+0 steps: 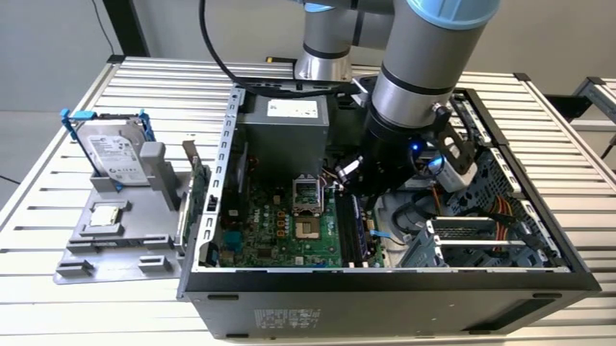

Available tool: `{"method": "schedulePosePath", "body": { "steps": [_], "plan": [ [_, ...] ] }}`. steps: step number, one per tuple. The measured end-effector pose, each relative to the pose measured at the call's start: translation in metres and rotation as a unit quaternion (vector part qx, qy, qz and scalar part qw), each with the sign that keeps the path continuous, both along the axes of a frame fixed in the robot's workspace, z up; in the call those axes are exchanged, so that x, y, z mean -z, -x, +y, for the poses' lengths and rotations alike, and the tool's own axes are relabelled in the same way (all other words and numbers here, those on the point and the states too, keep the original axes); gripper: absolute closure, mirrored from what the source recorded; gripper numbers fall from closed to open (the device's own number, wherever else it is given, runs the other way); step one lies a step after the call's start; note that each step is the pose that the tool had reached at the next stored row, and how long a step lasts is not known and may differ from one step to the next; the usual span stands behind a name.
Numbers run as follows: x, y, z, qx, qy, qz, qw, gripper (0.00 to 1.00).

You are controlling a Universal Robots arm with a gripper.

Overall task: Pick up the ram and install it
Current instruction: 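Press down the ram until it locks into place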

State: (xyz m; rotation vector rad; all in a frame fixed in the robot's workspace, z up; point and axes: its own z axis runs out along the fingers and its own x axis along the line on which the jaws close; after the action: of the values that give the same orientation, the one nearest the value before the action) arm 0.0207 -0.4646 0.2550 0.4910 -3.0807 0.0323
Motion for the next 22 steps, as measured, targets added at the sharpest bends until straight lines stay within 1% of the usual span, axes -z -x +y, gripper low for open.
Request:
{"method": "schedulePosePath", "body": {
  "steps": [3,6,8,11,13,17,21,22],
  "plan": [
    [0.0001,-0.0001,0.0001,-0.015,-0.0006,0.0000,0.9999,1.00],
    [0.0000,-0.0001,0.0000,-0.030,-0.0011,0.0000,0.9995,1.00],
    [0.0000,-0.0001,0.0000,-0.041,-0.0015,0.0000,0.9992,1.00],
    [0.0000,-0.0001,0.0000,-0.060,-0.0017,0.0000,0.9982,1.00],
    [0.0000,-0.0001,0.0000,-0.072,-0.0018,0.0000,0.9974,1.00],
    [0.0000,-0.0001,0.0000,-0.099,-0.0022,0.0001,0.9951,1.00],
    [0.0000,-0.0001,0.0000,-0.124,-0.0027,0.0001,0.9923,1.00],
    [0.0000,-0.0001,0.0000,-0.130,-0.0029,0.0001,0.9915,1.00]
  ]
}}
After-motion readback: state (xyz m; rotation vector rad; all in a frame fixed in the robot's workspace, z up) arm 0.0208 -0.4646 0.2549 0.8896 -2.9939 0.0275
